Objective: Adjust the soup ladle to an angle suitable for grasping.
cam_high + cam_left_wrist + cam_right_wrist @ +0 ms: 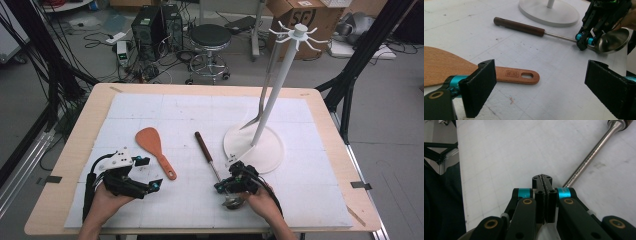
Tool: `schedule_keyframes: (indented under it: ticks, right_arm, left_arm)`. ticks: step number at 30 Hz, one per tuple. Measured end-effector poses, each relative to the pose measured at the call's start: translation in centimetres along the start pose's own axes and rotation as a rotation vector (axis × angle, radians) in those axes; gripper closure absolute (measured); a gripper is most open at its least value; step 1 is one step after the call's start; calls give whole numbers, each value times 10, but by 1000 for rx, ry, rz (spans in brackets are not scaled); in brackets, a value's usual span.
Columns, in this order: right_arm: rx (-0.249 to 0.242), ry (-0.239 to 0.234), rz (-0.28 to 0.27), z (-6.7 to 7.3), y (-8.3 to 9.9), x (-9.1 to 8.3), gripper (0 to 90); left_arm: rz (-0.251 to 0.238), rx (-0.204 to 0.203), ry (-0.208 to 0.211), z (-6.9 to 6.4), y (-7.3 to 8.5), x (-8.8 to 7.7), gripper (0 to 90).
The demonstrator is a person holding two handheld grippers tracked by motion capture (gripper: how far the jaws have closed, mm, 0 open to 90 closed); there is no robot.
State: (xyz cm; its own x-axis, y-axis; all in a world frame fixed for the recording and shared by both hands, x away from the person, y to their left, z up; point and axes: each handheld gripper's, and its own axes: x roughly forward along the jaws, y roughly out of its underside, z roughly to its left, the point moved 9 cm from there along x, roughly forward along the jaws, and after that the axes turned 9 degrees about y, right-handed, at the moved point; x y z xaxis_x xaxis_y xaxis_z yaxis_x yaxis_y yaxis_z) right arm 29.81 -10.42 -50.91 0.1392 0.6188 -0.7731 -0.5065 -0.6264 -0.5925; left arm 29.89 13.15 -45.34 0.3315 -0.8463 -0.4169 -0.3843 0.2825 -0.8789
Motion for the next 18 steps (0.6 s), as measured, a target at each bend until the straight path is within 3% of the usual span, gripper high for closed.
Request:
schedule_keyframes:
  ticks: [13,16,18]
  right_arm:
    - [23,34,9,-19,9,-13,899]
    - [25,33,-4,-19,7,-14,898]
    - [20,24,-41,-17,2,-16,897]
  left_arm:
    - [2,-1,2,0,0,1,109]
    - [-1,-1,1,0,0,1,109]
    - [-1,-1,1,0,0,1,109]
